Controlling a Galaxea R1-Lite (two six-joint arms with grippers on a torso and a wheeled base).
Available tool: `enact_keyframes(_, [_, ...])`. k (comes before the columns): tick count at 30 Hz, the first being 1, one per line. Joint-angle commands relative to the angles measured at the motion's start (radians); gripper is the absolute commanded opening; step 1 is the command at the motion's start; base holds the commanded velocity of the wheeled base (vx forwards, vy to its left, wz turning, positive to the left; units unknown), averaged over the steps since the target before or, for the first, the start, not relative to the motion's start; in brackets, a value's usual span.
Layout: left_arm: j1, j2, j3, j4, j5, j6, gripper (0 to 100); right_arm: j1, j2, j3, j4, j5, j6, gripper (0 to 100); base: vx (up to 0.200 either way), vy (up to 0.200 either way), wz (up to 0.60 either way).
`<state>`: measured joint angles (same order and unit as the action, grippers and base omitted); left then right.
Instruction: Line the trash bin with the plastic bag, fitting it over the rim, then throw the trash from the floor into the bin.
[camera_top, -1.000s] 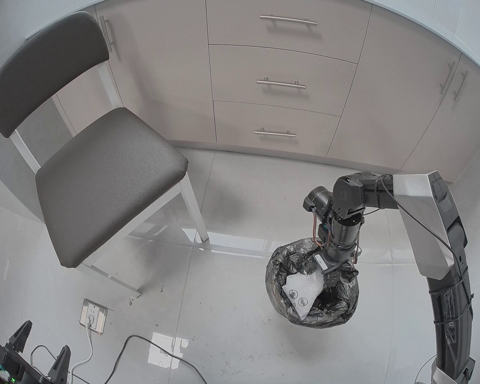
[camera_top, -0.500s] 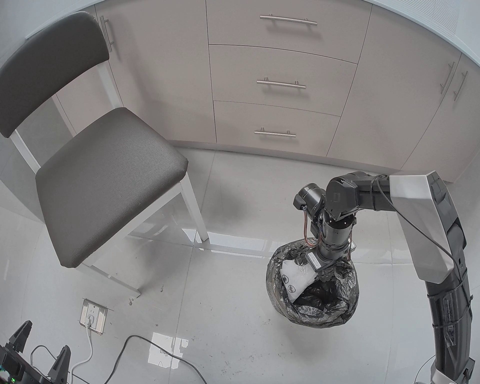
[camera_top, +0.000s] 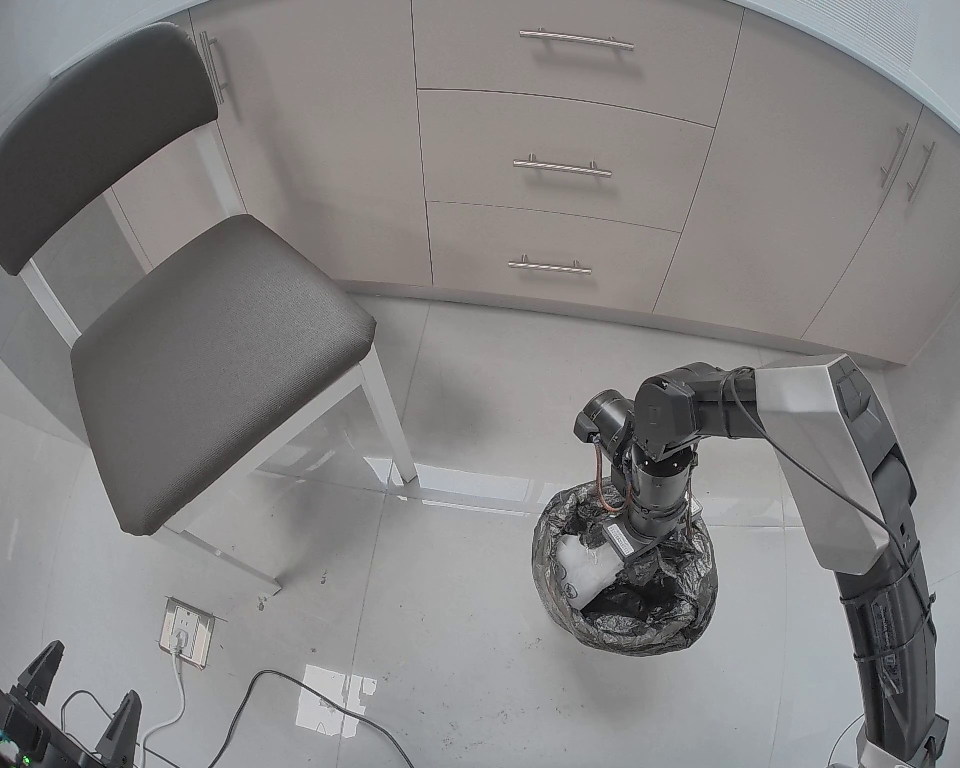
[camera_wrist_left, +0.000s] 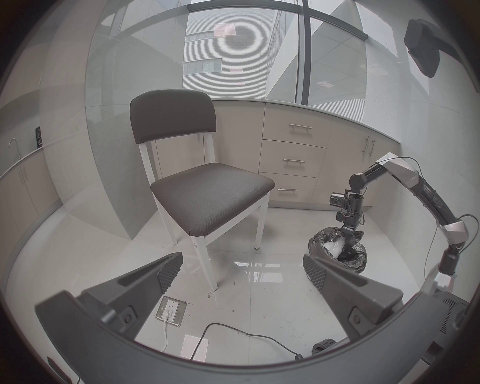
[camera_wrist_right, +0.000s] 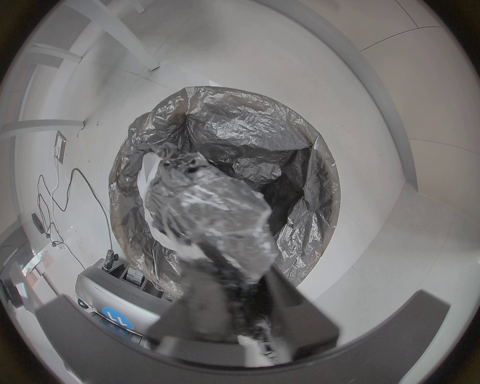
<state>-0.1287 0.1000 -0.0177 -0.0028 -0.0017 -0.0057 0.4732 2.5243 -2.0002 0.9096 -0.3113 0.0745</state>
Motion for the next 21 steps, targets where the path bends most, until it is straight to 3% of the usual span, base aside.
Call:
enact_keyframes(1, [0.0,0.0,0.018,0.0,0.0,0.0,100,0.001,0.014,0.0,-0.001,0.0,0.001,100,0.0,0.0,0.0])
enact_keyframes(20, [0.0,0.0,0.018,0.0,0.0,0.0,100,0.01,0.011,0.0,-0.015,-0.017,0.01,100,0.0,0.0,0.0])
enact_keyframes(21, [0.0,0.0,0.018,0.0,0.0,0.0,100,0.012,0.011,0.0,-0.015,-0.017,0.011,0,0.0,0.0,0.0])
